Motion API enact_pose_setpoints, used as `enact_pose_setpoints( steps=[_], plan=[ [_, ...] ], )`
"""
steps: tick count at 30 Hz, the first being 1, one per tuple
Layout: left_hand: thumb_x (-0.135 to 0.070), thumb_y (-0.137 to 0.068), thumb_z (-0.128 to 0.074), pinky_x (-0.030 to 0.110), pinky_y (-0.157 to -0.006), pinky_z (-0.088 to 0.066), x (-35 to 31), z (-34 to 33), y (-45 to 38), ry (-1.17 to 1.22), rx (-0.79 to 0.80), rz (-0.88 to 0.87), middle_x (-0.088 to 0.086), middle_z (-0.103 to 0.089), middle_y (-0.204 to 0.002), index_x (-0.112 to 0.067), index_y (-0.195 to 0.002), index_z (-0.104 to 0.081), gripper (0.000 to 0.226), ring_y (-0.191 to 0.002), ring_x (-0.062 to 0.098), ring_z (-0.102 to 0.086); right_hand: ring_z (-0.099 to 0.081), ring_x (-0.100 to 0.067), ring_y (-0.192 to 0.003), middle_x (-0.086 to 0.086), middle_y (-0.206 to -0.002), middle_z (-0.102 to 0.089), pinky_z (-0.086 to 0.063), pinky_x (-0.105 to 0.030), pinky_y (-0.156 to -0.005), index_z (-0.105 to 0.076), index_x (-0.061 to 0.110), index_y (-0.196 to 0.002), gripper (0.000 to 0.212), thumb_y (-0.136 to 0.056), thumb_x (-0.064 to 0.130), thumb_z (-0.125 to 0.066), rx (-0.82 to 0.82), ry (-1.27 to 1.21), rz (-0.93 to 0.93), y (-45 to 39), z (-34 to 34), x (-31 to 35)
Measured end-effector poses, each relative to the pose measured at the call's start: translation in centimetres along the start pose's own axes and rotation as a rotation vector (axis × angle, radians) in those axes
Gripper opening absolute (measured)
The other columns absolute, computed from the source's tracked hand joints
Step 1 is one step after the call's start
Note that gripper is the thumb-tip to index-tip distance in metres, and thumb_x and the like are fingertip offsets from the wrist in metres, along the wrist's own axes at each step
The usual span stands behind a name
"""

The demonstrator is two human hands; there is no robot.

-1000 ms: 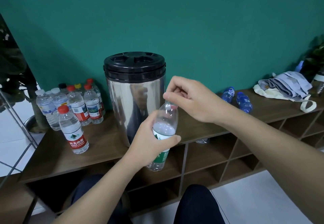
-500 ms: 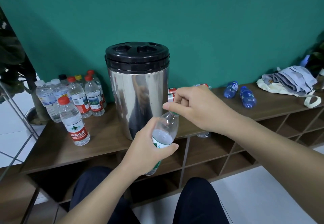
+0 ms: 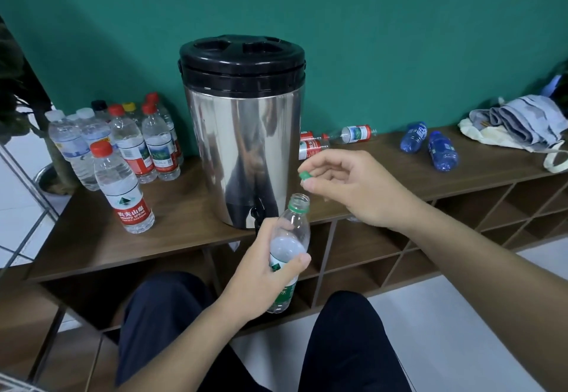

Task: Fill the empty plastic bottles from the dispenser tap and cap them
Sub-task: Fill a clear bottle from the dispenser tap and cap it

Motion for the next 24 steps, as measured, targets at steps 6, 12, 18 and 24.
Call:
enact_pose_setpoints(
  steps=[6,12,18,24],
  plan=[
    [-0.042,-0.096,-0.089,0.055,-0.105,-0.056,5.9,-1.7,0.4,0.015,0.115,0.071,-0.006,-0.070,-0.121,-0.030,-0.141,-0.057,0.057,-0.112,0.022,-0.069,-0.069,-0.007,-0.078,0.003,-0.092,-0.077,-0.059,-0.031,-0.077,-0.077,0.021,-0.103,0.016,-0.101,0.037,-0.079,-0.209,-0.035,-0.254,-1.2,-3.4,-10.1],
    [-0.026,-0.089,-0.095,0.029,-0.096,-0.055,11.4,-0.9,-0.1,0.020,0.113,0.231,-0.011,-0.075,-0.114,-0.031,-0.133,-0.064,0.055,-0.105,0.008,-0.073,-0.065,-0.010,-0.085,0.003,-0.108,-0.069,-0.055,-0.025,-0.083,-0.076,0.019,-0.113,0.022,-0.095,0.024,-0.087,-0.212,0.371,-0.286,-2.8,-5.9,-17.4],
    [-0.027,-0.085,-0.099,0.029,-0.097,-0.057,14.7,0.2,-0.4,-0.038,0.054,0.297,-0.012,-0.076,-0.116,-0.032,-0.126,-0.066,0.053,-0.110,0.009,-0.074,-0.065,-0.013,-0.090,0.005,-0.112,-0.065,-0.058,-0.035,-0.090,-0.078,0.019,-0.118,0.026,-0.094,0.022,-0.087,-0.191,0.497,-0.250,-4.6,-7.0,-19.9],
    [-0.039,-0.083,-0.097,0.038,-0.103,-0.060,16.0,0.6,-0.4,-0.041,-0.027,0.338,-0.012,-0.076,-0.120,-0.036,-0.128,-0.062,0.057,-0.111,0.005,-0.073,-0.062,-0.010,-0.093,0.001,-0.119,-0.065,-0.056,-0.032,-0.095,-0.077,0.016,-0.127,0.038,-0.092,0.024,-0.090,-0.204,0.489,-0.263,-4.7,-7.5,-20.5]
  ],
)
Point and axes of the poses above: each hand's wrist, its own y-axis away from the middle knuckle, its own z-axis out of the back of the hand, x = y × z, the point moved 5 cm from there along -y, towards the middle knuckle
